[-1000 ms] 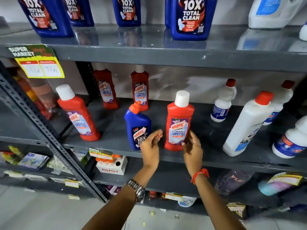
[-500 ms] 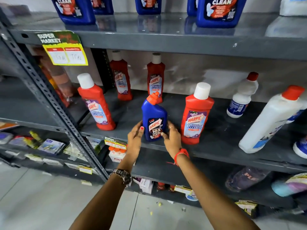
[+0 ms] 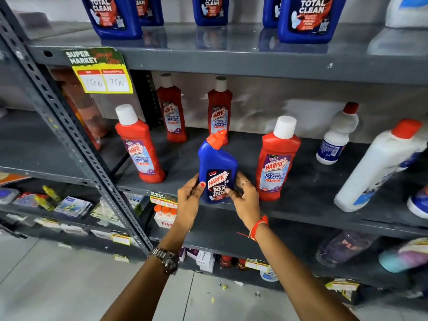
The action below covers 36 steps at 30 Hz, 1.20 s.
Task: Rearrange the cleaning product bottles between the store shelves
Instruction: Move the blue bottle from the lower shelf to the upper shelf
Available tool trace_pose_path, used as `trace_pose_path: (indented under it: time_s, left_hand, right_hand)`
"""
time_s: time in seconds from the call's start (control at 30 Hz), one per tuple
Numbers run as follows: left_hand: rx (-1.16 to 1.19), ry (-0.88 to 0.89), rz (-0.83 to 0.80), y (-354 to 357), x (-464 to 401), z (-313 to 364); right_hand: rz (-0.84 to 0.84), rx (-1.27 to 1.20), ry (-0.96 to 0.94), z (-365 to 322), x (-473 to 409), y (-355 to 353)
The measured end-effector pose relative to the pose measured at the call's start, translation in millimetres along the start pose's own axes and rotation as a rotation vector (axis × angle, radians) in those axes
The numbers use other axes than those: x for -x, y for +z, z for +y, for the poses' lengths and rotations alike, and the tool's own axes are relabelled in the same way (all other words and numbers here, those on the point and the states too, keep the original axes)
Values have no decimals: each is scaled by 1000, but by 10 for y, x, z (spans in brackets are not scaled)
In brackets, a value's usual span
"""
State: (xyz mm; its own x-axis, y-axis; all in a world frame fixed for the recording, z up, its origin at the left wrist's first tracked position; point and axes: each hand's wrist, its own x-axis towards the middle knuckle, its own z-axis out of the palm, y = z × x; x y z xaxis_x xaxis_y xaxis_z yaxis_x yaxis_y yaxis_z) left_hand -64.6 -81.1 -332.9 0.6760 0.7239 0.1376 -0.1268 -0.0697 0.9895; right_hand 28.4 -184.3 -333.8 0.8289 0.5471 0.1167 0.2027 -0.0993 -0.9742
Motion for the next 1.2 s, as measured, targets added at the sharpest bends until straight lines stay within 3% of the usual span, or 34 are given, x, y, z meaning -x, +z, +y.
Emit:
trace_pose_path:
  time_s: [0.37, 0.6, 0.83, 1.0, 1.2]
  left_hand:
    - [151, 367, 47, -181, 114, 1450]
    - [104, 548, 49, -130, -79, 2583]
    - [-3, 630, 6, 8, -799, 3229]
    - [-32, 489, 40, 150, -1478, 3214]
    - [-6, 367, 33, 206, -1765, 2962]
  right_hand:
    - [-47, -211, -375, -1456, 220, -251]
    - [61, -264, -574, -2381, 46, -381]
    - [216, -119, -653, -3023, -467, -426]
    - [270, 22, -544, -3158, -991, -366]
    - [213, 208, -428, -3069, -1256, -327]
